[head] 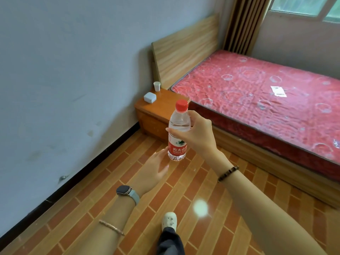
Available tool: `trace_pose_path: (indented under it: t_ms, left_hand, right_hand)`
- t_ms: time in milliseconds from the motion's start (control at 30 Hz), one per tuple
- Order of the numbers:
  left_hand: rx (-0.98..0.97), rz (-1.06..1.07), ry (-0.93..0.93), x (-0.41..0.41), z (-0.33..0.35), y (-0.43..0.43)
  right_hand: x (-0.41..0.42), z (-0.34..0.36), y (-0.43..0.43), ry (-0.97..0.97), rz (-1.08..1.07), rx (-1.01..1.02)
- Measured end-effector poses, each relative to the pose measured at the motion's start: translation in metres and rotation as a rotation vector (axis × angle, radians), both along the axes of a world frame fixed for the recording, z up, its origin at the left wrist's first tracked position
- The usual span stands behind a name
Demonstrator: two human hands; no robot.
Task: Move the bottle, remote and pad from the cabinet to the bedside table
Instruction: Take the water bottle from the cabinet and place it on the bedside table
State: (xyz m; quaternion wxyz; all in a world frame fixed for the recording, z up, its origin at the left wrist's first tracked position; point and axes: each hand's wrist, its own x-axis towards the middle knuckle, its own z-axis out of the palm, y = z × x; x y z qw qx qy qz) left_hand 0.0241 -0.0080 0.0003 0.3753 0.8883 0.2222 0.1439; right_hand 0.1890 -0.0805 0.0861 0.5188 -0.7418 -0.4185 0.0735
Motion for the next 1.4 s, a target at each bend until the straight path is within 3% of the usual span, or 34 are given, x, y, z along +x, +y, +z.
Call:
trace_pose_path:
  t_ms: [567, 1000, 1400]
  left_hand:
    - [-0.056, -0.008, -0.034, 0.157, 0.026, 0.179]
    - [-0.089, 0.113, 0.006, 0.303, 0.004, 0.25]
    - [-0.132, 0.297, 0.046, 0.374, -0.017, 0.323]
  right_hand:
    - [0.146, 0.027, 0.169, -0.026, -0.09, 0.043]
    - [0.298, 0.003, 0.266, -0.03, 0.049, -0.002]
    - [0.375, -0.025, 0.369, -0.028, 0.184, -0.088]
